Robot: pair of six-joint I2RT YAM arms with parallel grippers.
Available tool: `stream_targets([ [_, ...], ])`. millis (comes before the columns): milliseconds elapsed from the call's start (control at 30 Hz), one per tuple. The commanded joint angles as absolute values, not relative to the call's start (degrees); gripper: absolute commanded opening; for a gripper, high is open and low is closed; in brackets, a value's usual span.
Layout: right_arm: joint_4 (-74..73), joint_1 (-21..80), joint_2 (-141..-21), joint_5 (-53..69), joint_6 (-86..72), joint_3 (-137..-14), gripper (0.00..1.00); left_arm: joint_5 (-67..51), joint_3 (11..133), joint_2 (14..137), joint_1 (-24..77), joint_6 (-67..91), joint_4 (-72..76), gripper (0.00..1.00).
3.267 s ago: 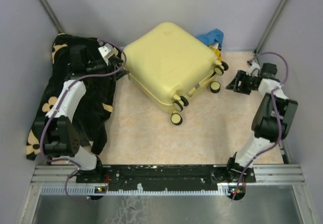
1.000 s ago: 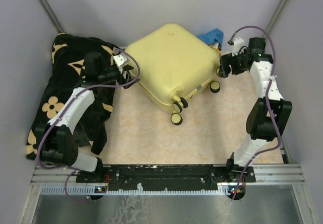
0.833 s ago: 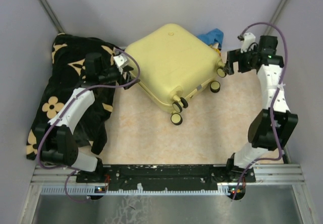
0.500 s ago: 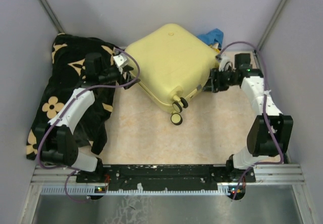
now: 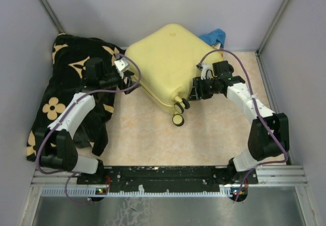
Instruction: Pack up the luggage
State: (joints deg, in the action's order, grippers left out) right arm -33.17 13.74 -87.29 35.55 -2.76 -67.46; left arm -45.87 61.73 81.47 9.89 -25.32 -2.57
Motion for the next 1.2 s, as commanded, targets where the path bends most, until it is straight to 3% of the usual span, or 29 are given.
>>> stream_targets([
  [0,-29.73,13.97,-86.02,30.20,-4.58,-67.31,0.48,-45.79,60.46,78.96,10.11,-25.40,-2.09,0.74],
  [200,-34.94,8.58,-88.38,24.61,-4.66,-64.46,0.30,-45.31,60.55,79.05,10.15,-26.24,-2.52,0.74],
  [333,-37.49,5.79,-88.77,20.26,0.80,-62.71,0.27,-45.13,60.43,79.31,10.11,-26.60,-2.49,0.74],
  [533,-27.91,4.57,-80.70,28.70,4.38,-57.06,0.37,-45.58,60.94,80.01,10.11,-26.09,-2.04,0.74],
  [800,11.11,5.44,-67.14,35.07,1.07,-36.67,0.49,-46.26,61.41,80.57,10.16,-25.03,-1.88,0.75],
  [1167,32.52,12.81,-71.49,32.17,0.47,-30.04,0.51,-45.88,61.96,78.85,10.22,-25.29,-3.18,0.75],
])
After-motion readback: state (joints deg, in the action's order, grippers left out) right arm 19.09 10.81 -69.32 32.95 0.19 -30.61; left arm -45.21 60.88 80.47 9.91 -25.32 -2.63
